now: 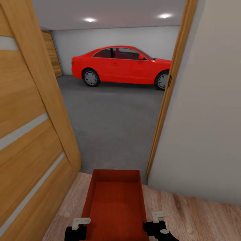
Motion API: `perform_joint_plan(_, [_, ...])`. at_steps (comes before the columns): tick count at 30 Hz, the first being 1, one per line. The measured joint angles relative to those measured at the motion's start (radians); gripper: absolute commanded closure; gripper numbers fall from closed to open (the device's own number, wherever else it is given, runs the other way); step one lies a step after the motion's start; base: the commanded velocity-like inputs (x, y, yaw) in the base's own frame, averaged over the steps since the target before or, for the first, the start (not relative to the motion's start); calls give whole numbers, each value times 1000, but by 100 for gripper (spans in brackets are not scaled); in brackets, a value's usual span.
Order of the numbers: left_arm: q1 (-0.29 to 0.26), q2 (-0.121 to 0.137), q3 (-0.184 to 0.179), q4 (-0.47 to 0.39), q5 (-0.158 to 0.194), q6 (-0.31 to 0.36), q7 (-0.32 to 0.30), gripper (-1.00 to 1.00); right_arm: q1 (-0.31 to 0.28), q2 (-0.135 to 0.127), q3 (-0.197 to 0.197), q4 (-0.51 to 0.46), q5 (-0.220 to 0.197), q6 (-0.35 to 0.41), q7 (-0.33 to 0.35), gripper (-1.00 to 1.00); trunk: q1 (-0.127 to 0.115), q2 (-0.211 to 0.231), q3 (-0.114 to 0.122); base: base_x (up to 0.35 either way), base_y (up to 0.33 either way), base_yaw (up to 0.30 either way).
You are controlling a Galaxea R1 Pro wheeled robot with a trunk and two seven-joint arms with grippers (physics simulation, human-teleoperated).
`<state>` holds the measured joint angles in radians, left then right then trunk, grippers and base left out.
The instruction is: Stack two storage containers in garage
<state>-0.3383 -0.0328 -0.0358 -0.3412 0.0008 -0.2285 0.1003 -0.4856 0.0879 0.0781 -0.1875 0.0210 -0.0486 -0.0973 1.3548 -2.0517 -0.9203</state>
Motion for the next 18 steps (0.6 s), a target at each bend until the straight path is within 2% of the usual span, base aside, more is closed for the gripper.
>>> perform_joint_plan(5, [0, 0, 0, 0, 0, 0, 0, 100, 0, 0, 0, 0, 0, 0, 0, 100, 0, 0, 0, 3, 45, -30])
perform_joint_plan(13, [0, 0, 0, 0, 0, 0, 0, 100, 0, 0, 0, 0, 0, 0, 0, 100, 0, 0, 0, 77, 224, -3])
perform_joint_plan(18, [0, 0, 0, 0, 0, 0, 0, 100, 0, 0, 0, 0, 0, 0, 0, 100, 0, 0, 0, 32, 77, 0])
